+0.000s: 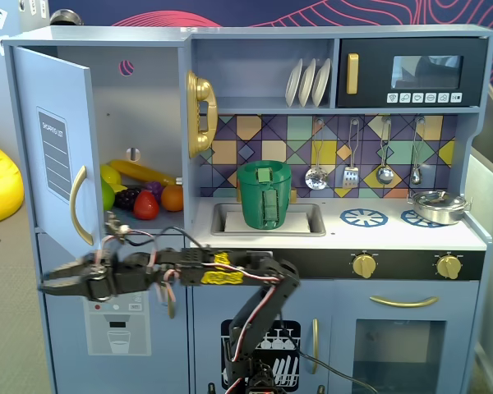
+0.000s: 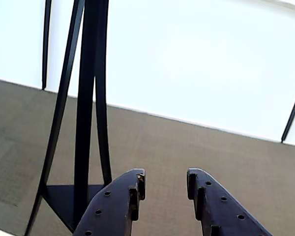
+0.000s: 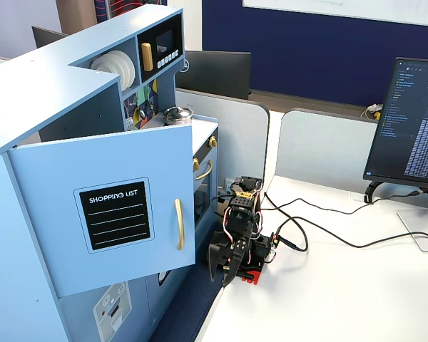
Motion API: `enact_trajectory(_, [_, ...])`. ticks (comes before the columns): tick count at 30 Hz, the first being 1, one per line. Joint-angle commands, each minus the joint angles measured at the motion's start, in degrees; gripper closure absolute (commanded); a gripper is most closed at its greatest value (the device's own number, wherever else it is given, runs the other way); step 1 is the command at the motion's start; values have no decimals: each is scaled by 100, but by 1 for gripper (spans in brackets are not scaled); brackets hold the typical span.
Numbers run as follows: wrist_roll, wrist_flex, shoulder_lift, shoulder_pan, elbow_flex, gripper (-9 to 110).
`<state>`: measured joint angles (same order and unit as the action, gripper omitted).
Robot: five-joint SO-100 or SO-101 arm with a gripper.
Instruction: Close the left cabinet door
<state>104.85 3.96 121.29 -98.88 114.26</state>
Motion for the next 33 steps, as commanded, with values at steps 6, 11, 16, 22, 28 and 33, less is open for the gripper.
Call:
enact_trajectory(6, [325,-79,-976,352,-1450,102])
enact_trajectory(11, [264,-9,-879,765,-1406,102])
enact_trajectory(16, [193,26,-615,1143,-1090,102])
enact_trajectory(22, [123,97,-255,1433,-721,102])
enact_trajectory(28, [123,448,88,2312,-598,102])
enact_trajectory(33, [220,791,413,3410,-606,102])
